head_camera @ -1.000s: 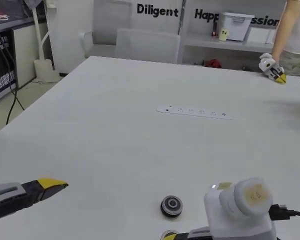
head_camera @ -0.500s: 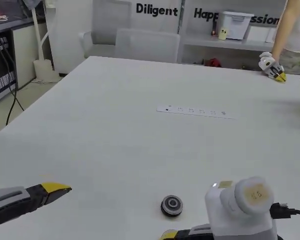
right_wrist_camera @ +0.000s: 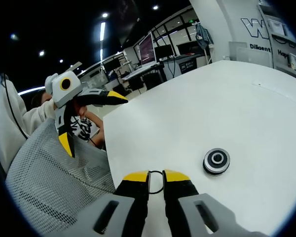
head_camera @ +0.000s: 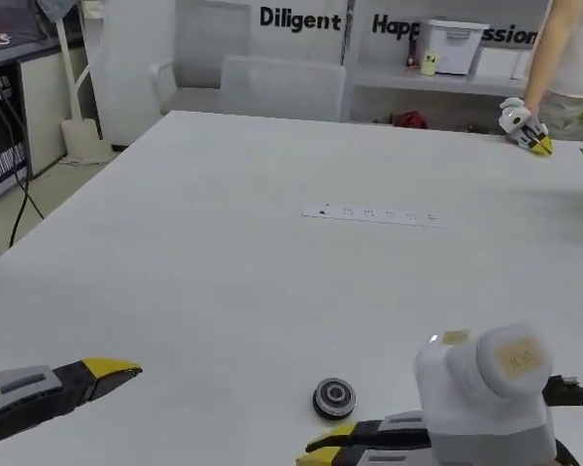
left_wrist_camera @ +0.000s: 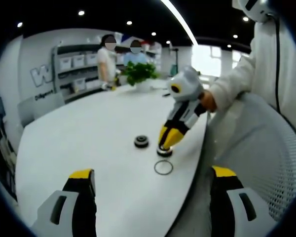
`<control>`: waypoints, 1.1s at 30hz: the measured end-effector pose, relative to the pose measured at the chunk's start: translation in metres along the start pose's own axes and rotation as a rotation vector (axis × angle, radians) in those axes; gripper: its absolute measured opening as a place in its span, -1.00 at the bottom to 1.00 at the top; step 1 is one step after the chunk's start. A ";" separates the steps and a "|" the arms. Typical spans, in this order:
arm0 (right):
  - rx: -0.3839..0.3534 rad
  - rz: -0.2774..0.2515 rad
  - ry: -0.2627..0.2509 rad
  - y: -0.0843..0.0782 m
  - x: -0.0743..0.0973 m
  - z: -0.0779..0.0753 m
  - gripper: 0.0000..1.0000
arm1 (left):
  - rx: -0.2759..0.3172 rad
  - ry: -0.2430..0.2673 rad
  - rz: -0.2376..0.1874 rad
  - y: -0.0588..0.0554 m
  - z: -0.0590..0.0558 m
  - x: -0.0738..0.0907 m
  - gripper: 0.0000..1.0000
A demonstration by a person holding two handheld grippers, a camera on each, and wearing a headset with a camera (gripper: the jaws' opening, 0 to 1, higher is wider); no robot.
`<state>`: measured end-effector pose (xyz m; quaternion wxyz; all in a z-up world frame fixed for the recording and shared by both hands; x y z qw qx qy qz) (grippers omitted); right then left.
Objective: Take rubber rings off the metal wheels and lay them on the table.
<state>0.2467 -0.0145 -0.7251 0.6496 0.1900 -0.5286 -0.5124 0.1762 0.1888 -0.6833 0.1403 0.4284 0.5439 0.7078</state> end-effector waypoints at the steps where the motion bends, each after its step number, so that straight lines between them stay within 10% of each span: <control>1: 0.006 -0.003 0.004 0.001 0.001 0.000 -0.83 | -0.002 -0.003 0.003 0.000 0.000 0.000 0.96; 19: 0.037 -0.109 -0.017 0.021 0.033 -0.016 -0.69 | -0.032 -0.046 -0.012 0.024 0.004 -0.010 0.91; 33: 0.169 -0.034 -0.016 0.016 0.036 -0.019 -0.63 | -0.122 -0.104 -0.055 0.061 0.007 -0.028 0.85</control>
Point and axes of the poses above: the centre of the closed fingertips' face, and the gripper's own axes: x roughly backward along the fingers, z roughly to its left, y roughly out of its top, the point moved 8 cm from there along x, roughly backward along the fingers, and after that the axes turned 5 degrees about y, right-handed, at the moved point
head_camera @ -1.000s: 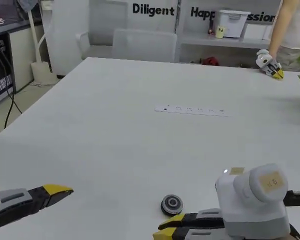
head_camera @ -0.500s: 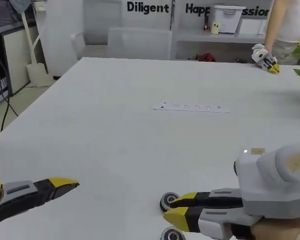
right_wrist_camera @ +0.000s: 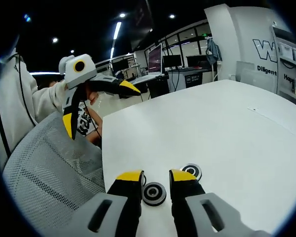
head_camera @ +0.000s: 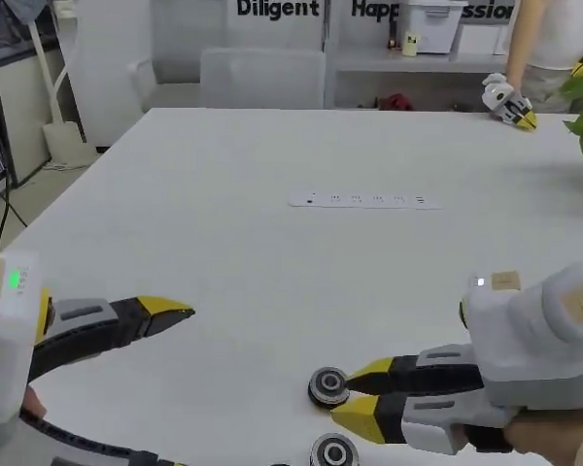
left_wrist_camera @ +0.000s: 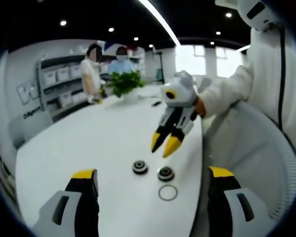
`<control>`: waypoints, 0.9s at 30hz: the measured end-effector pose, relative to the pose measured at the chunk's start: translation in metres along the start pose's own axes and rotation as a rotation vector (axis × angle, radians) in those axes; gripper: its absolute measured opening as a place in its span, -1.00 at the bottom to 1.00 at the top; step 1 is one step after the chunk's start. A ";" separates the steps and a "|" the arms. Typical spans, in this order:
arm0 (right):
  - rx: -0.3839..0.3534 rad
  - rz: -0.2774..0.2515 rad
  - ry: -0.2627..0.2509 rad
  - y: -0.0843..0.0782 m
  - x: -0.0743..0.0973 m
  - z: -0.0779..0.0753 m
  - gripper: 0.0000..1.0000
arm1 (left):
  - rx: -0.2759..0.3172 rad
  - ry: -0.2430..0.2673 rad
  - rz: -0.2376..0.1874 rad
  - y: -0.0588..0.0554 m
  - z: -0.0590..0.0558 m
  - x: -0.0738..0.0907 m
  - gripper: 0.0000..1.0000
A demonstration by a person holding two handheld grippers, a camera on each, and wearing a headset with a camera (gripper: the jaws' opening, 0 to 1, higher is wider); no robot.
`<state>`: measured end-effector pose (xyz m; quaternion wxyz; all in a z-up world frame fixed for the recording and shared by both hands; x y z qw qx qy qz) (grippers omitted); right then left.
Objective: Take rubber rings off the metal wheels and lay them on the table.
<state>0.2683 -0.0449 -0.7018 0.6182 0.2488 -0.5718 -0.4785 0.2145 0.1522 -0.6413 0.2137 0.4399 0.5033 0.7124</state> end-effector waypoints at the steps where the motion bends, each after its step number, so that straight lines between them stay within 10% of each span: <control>1: 0.004 0.005 0.000 -0.001 0.000 0.000 -0.63 | -0.005 -0.003 -0.003 0.002 0.001 -0.001 0.85; 27: -0.054 0.195 0.069 -0.044 -0.008 -0.008 -0.43 | -0.167 -0.195 -0.034 0.034 -0.014 -0.080 0.56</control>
Point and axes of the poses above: the centre of the closed fingertips' face, and the gripper's own axes: x roughly backward along the fingers, z roughly to its left, y roughly out of its top, the point moved 8 cm from there along x, roughly backward along the fingers, and after that the axes turned 5 degrees about y, right-handed, at the moved point
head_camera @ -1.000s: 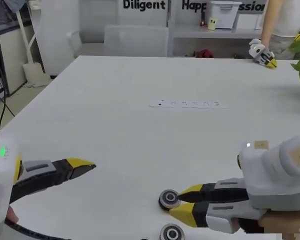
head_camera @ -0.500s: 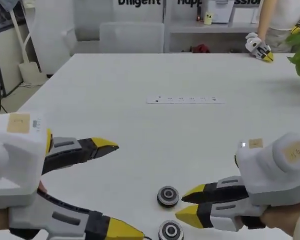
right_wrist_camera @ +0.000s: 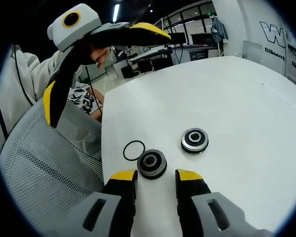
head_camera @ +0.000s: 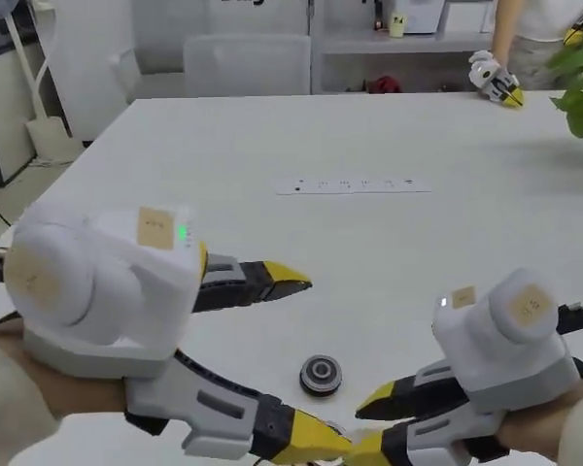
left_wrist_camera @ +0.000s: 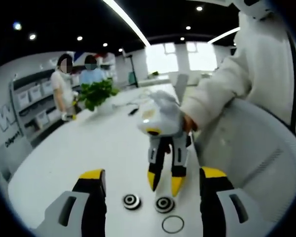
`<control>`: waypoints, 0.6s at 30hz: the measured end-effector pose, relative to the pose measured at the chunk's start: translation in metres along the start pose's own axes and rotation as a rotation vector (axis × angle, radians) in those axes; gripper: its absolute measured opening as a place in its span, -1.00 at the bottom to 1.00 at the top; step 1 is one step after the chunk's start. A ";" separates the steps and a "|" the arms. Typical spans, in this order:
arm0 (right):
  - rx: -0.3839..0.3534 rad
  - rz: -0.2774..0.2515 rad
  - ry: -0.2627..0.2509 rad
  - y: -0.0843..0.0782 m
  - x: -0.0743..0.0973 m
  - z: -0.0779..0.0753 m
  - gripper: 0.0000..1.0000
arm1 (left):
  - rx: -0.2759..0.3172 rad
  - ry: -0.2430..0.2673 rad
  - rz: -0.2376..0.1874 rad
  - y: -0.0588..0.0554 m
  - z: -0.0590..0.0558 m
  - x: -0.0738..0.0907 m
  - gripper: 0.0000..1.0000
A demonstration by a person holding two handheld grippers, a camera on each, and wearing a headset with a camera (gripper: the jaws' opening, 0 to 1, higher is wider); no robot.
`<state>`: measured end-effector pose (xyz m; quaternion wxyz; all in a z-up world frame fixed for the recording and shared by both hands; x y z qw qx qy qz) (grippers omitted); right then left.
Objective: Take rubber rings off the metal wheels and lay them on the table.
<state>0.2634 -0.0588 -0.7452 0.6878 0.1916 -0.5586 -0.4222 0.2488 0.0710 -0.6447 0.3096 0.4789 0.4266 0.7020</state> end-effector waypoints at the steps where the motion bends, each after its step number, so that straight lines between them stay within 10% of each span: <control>1: 0.003 0.004 0.003 -0.001 -0.001 0.000 -0.43 | 0.005 0.000 -0.002 -0.003 0.000 -0.003 0.53; 18: 0.038 0.002 0.026 -0.008 -0.008 0.002 -0.48 | 0.116 0.057 -0.014 -0.061 -0.006 -0.022 0.15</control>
Point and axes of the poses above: the centre of the closed fingertips' face, and the gripper's own axes: x roughly backward along the fingers, z roughly to its left, y roughly out of its top, the point moved 8 cm from there along x, roughly backward along the fingers, and after that the axes turned 5 degrees about y, right-handed, at the moved point
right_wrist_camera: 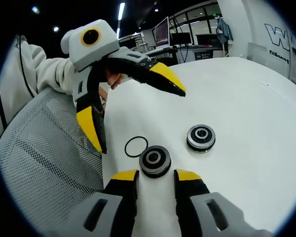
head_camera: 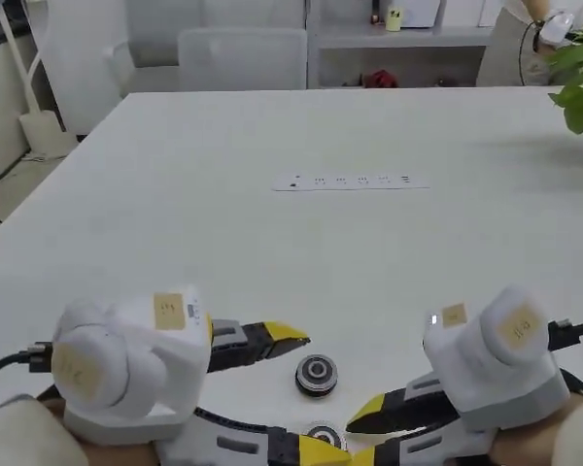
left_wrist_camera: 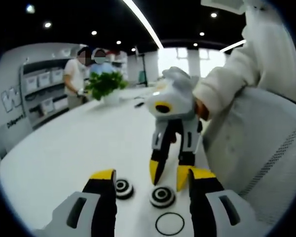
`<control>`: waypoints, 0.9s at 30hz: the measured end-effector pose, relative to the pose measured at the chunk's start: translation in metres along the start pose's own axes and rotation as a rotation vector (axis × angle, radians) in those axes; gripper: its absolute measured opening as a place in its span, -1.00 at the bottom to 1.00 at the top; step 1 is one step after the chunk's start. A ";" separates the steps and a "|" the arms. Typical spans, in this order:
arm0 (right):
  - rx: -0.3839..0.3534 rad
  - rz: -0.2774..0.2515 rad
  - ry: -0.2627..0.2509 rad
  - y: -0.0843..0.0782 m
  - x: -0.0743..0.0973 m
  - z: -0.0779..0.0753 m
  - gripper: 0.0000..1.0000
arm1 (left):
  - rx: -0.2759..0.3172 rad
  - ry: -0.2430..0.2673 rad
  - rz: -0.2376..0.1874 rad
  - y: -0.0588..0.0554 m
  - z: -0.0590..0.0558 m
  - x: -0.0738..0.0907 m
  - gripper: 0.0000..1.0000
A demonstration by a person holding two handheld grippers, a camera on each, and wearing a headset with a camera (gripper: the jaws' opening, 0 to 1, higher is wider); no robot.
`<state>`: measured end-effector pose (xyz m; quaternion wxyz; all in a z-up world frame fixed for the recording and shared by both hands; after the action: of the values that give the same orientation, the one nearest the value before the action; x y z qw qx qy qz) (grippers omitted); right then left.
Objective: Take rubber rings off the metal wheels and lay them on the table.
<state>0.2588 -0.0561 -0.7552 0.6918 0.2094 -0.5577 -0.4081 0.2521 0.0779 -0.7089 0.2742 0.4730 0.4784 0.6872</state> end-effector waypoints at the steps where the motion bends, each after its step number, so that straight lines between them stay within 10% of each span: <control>1: 0.004 -0.001 0.001 0.000 0.000 0.000 -0.48 | 0.001 0.000 0.001 -0.002 0.000 0.000 0.11; 27: 0.050 0.004 -0.008 -0.004 -0.003 -0.001 -0.65 | 0.047 -0.042 0.086 -0.040 -0.009 -0.016 -0.53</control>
<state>0.2580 -0.0556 -0.7601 0.6850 0.2240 -0.5709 -0.3934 0.2471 0.0767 -0.7521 0.2432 0.5137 0.4679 0.6767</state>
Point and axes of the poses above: the centre of the closed fingertips' face, and the gripper's own axes: x roughly backward along the fingers, z roughly to its left, y roughly out of its top, the point moved 8 cm from there along x, roughly backward along the fingers, and after that the axes turned 5 degrees about y, right-handed, at the moved point
